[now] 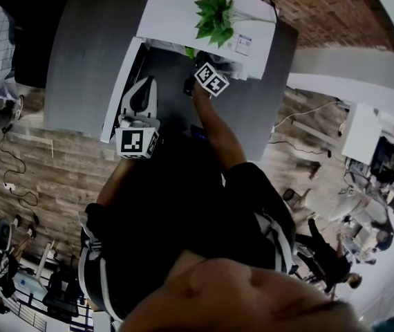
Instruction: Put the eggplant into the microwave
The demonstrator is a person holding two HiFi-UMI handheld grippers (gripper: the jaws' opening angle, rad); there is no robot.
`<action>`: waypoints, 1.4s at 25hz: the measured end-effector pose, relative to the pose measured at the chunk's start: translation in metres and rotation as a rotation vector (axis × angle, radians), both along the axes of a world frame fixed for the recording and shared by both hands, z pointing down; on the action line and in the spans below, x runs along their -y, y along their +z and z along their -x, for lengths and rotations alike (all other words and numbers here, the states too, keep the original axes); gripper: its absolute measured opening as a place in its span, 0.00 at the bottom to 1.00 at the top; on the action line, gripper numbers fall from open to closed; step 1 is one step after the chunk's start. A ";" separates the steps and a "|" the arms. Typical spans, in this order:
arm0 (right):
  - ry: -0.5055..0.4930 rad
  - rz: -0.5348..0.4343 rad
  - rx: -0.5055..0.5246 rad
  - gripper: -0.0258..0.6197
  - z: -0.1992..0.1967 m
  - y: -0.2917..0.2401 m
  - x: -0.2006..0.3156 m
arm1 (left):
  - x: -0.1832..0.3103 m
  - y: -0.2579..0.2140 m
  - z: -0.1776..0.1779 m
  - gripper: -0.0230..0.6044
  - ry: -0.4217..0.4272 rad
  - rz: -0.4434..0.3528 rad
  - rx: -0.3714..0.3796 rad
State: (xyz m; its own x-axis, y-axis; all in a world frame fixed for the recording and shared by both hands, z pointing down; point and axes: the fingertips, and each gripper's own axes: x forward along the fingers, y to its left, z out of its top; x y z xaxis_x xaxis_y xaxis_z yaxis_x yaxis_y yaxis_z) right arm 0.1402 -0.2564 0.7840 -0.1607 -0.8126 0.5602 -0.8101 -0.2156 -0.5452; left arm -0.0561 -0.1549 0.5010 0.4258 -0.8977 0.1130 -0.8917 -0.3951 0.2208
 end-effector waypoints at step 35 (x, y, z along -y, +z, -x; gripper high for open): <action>-0.275 -0.006 -0.232 0.09 0.027 -0.085 -0.093 | -0.046 -0.030 -0.012 0.09 0.087 -0.075 0.009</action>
